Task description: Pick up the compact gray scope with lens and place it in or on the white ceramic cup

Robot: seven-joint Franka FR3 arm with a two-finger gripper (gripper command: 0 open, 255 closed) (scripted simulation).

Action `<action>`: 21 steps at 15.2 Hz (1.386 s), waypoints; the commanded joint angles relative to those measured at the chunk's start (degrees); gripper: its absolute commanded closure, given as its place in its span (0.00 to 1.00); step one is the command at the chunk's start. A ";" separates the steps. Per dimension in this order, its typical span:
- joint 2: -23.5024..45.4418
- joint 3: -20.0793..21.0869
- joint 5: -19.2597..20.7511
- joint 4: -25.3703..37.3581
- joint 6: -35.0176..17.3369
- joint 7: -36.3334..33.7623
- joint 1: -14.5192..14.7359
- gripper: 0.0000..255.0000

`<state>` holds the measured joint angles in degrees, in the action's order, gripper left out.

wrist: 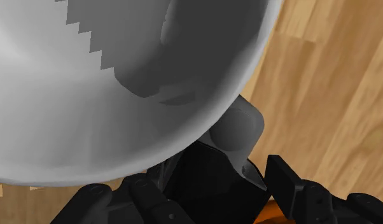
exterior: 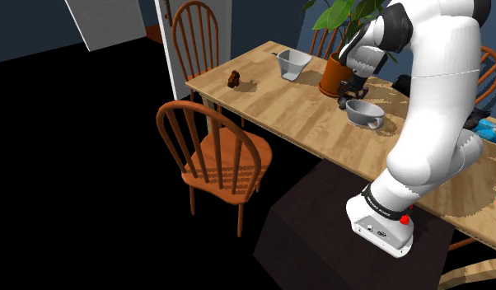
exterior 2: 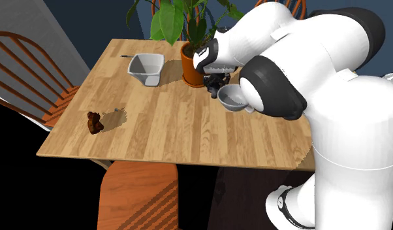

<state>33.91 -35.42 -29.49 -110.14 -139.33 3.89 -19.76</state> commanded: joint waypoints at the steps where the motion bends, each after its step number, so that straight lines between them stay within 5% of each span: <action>1: 0.38 0.21 -0.03 -0.44 2.48 -0.13 0.05 1.00; 21: -7.63 -4.85 6.78 0.42 10.20 -4.20 3.52 1.00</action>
<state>26.79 -39.94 -23.17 -109.88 -129.71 -0.04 -16.44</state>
